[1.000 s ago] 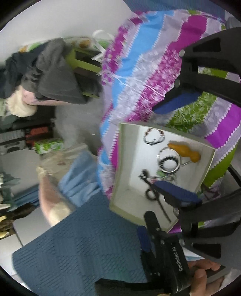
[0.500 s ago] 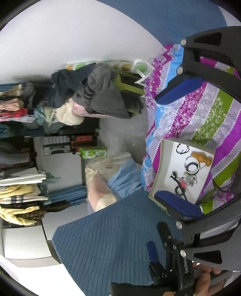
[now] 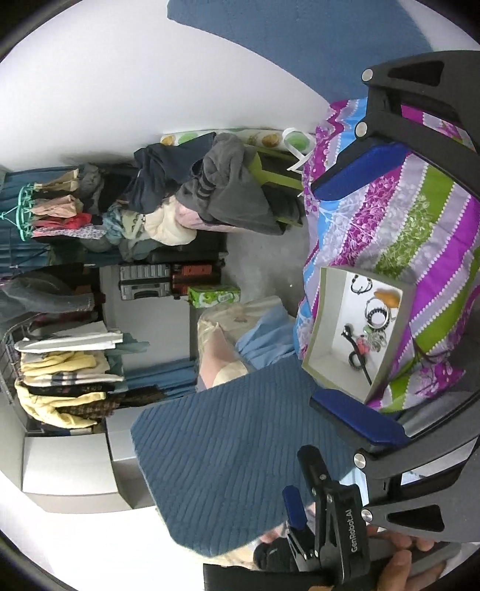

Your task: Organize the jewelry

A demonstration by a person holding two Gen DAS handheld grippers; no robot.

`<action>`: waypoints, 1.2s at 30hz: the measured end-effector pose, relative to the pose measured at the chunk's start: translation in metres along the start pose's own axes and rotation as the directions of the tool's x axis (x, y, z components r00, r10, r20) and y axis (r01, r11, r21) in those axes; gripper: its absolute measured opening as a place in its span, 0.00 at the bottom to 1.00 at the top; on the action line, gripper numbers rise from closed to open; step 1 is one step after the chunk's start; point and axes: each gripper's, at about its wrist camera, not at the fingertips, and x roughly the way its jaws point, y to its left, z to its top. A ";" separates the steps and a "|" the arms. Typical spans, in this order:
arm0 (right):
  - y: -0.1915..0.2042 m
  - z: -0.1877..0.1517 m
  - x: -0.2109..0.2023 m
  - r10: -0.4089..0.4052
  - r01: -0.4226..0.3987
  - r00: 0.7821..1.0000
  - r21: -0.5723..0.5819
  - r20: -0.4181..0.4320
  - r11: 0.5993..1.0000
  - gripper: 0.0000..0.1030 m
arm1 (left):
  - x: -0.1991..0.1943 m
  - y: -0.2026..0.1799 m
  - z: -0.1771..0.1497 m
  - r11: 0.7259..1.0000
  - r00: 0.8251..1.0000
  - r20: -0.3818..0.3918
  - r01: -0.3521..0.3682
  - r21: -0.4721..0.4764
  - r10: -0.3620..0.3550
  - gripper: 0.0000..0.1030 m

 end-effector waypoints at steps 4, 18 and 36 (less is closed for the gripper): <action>0.006 -0.014 -0.011 -0.009 0.009 1.000 0.016 0.010 1.000 1.00 | -0.007 -0.001 -0.010 1.000 1.000 0.003 0.009 0.016 -0.009 0.89; 0.006 -0.067 0.001 -0.050 0.053 0.998 0.048 -0.049 0.997 1.00 | 0.006 0.007 -0.048 0.999 0.998 -0.020 0.053 -0.011 -0.054 0.89; 0.013 -0.095 0.009 -0.011 0.015 0.998 0.074 -0.056 0.997 1.00 | 0.002 0.009 -0.065 0.999 0.997 0.057 0.052 -0.008 -0.051 0.89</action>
